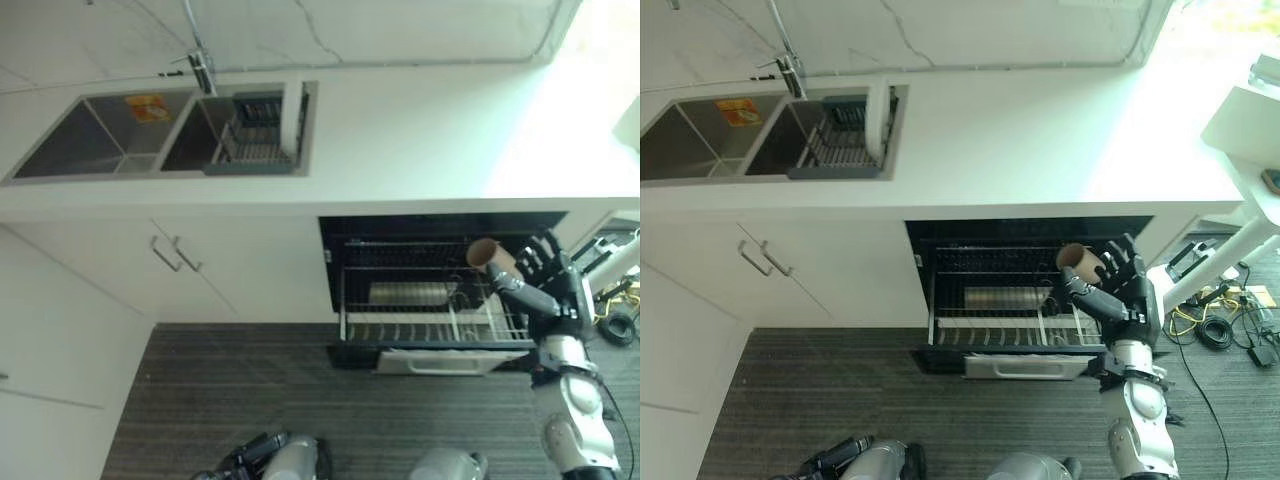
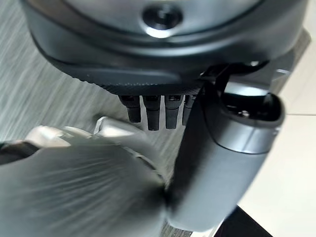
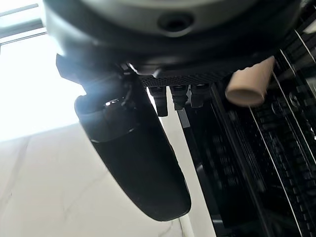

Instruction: Place the dishes in the dishwasher.

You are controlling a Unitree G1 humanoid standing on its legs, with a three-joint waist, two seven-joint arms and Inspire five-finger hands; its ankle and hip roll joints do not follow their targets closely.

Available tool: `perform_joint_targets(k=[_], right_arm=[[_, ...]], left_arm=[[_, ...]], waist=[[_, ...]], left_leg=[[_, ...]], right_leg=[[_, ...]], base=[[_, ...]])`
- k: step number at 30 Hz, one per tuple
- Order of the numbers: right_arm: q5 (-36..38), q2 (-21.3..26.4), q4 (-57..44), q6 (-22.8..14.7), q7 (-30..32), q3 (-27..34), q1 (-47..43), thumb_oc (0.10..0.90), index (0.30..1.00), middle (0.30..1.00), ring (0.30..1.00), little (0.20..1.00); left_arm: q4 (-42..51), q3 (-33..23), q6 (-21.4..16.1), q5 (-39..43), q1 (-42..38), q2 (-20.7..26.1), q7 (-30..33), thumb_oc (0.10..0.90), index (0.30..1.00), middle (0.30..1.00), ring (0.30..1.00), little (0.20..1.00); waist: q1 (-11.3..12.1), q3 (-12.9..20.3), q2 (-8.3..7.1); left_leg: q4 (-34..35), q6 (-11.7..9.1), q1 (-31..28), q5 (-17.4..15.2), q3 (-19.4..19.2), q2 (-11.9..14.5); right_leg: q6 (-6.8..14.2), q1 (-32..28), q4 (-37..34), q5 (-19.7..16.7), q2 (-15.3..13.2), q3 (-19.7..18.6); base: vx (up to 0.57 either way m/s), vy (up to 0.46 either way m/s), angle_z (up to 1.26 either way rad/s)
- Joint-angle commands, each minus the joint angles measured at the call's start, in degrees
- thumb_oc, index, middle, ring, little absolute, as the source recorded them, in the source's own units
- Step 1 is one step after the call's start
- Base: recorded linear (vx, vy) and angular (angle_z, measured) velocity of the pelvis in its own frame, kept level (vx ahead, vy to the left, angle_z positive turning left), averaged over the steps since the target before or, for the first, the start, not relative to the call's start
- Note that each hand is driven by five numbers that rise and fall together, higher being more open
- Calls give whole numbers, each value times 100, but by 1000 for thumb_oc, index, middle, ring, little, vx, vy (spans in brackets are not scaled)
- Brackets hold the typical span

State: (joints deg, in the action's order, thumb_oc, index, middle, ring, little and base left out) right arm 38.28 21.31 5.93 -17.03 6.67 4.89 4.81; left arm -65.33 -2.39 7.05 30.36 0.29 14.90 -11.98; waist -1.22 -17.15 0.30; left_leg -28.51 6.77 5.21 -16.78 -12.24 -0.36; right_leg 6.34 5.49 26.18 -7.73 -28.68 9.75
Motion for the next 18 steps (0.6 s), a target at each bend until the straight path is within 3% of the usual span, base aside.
perform_joint_targets(k=[1,2,3,4,5,8,10,18], right_arm=[[-143,902,-649,-726,-75,476,-1244,800,900,900,900,900],[-72,999,-674,-733,-80,442,-1314,800,900,900,900,900],[40,1073,-663,-819,-97,430,-1365,800,900,900,900,900],[46,1076,-665,-823,-97,432,-1367,800,900,900,900,900],[19,1119,-727,-882,49,560,-1295,800,900,900,900,900],[106,1116,-728,-880,-34,622,-1332,800,900,900,900,900],[43,1079,-757,-888,-40,643,-1316,800,900,900,900,900],[-212,937,-1020,-691,85,581,-1270,800,900,900,900,900]], left_arm=[[-18,-240,166,-110,512,198,84,800,900,900,900,900],[-41,-245,204,-29,479,221,54,800,900,900,900,900],[-29,-231,245,-70,471,171,0,800,900,900,900,900],[-31,-229,244,-79,468,168,-2,800,900,900,900,900],[-90,-184,144,-380,474,135,-98,800,900,900,900,900],[-139,-128,201,-326,493,112,-198,800,900,900,900,900],[-173,-71,115,-557,549,9,-265,800,900,900,900,900],[-262,36,92,-796,588,-98,-42,800,900,900,900,900]], waist=[[159,33,210],[107,34,131],[89,39,29],[85,42,24],[-44,60,-42],[-62,172,-17],[-61,150,-18],[-59,214,-65]], left_leg=[[1132,-344,-287,239,315,314],[1132,-304,-267,204,363,161],[1132,-283,-246,192,396,-16],[1132,-281,-242,192,400,-25],[1132,-253,-220,182,615,-209],[1132,-313,-235,242,443,-194],[1132,-316,-342,196,477,-237],[1132,-341,-457,211,457,-334]], right_leg=[[-46,-549,-699,1431,1901,802],[-167,-518,-899,1563,2411,797],[-241,-394,-899,1692,2616,742],[-241,-384,-899,1698,2615,735],[-345,-284,-899,1924,2779,244],[-293,-201,-899,1849,2635,424],[-308,-267,-899,1920,2657,241],[-418,-385,-899,2006,2696,98]], base=[[92,233,-101],[93,180,-84],[61,88,42],[60,-6,36],[49,-30,20],[64,-15,44],[95,-26,16],[116,-50,-4]])
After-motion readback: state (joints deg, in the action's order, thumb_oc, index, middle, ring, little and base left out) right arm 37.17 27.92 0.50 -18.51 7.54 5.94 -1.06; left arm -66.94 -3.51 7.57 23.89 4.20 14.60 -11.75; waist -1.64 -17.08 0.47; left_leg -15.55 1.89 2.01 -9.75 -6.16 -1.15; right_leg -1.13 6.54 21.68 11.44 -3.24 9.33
